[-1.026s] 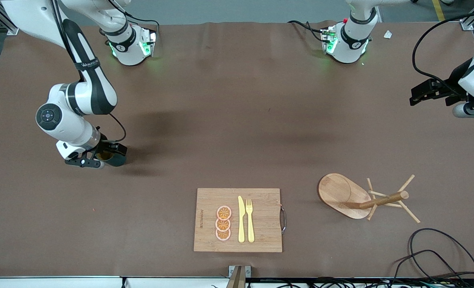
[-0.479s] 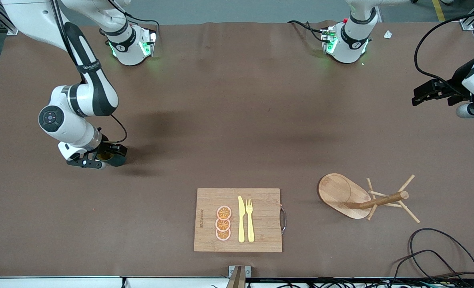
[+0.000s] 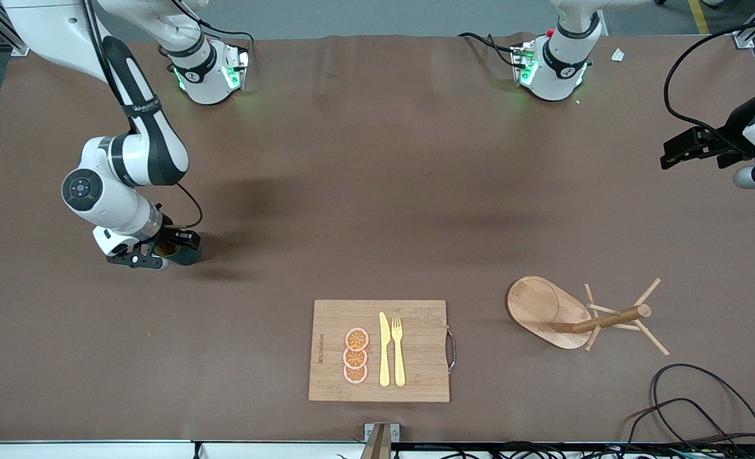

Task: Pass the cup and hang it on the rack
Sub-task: 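Lower the right gripper onto the teal mug rim and close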

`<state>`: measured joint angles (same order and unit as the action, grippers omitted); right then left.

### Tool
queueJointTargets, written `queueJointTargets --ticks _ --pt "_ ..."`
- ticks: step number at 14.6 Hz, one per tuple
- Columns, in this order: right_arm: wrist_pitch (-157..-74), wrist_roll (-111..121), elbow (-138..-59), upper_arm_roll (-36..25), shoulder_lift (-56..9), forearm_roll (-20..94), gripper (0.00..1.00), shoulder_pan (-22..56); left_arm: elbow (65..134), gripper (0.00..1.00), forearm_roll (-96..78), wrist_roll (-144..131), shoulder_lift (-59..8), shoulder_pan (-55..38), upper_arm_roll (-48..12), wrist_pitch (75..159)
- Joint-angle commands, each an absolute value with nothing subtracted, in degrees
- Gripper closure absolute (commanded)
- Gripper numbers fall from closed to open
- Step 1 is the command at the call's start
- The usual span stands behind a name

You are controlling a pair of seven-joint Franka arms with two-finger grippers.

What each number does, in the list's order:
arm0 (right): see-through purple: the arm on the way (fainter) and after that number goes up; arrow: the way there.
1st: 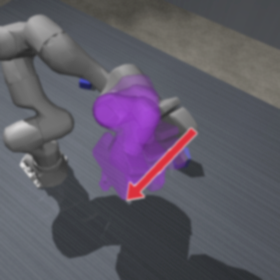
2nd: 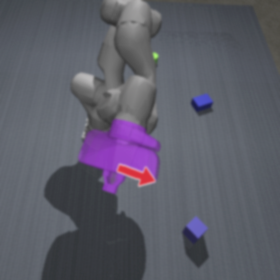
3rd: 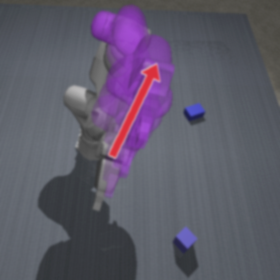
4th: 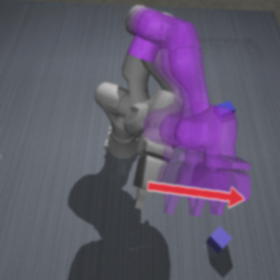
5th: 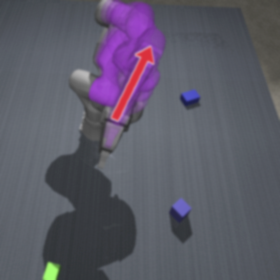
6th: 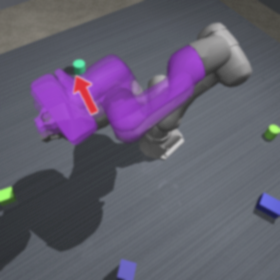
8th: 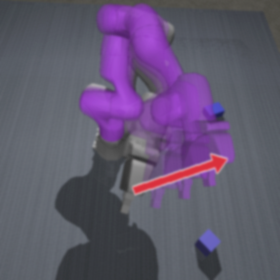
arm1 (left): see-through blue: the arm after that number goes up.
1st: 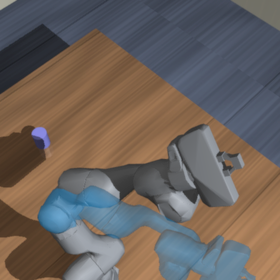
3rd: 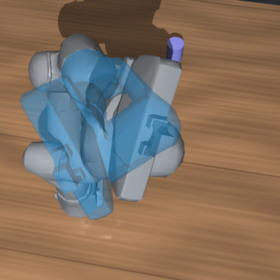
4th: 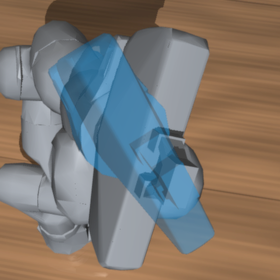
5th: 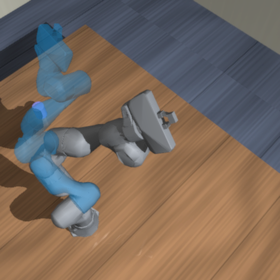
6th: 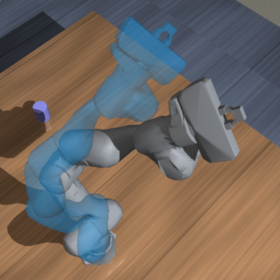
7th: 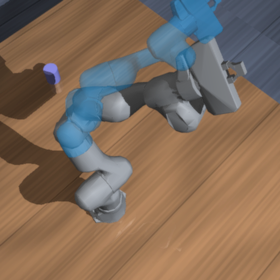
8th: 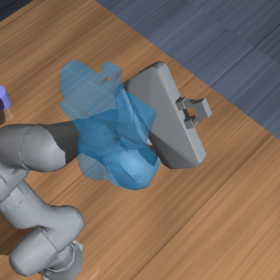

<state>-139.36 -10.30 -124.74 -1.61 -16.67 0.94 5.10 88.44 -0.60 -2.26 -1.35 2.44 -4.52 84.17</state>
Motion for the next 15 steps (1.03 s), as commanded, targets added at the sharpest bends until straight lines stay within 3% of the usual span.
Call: queueJointTargets --ticks 1,8,11,15 --pt "-140.0 -10.6 -125.1 -1.1 -16.6 1.3 0.46 4.5 87.6 0.0 -1.1 -1.8 -1.5 2.8 -4.7 84.0" --pt "-139.9 -10.7 -125.1 -1.1 -16.4 1.3 0.65 4.5 87.6 0.0 -1.1 -1.8 -1.6 2.8 -4.7 84.0" --pt "-139.9 -10.6 -125.1 -1.1 -16.5 1.3 0.67 4.6 87.6 0.0 -1.1 -1.8 -1.6 2.8 -4.7 84.0" --pt "-139.8 -10.7 -125.1 -1.1 -16.4 1.3 0.81 4.7 87.6 0.0 -1.1 -1.8 -1.6 2.8 -4.7 84.0"
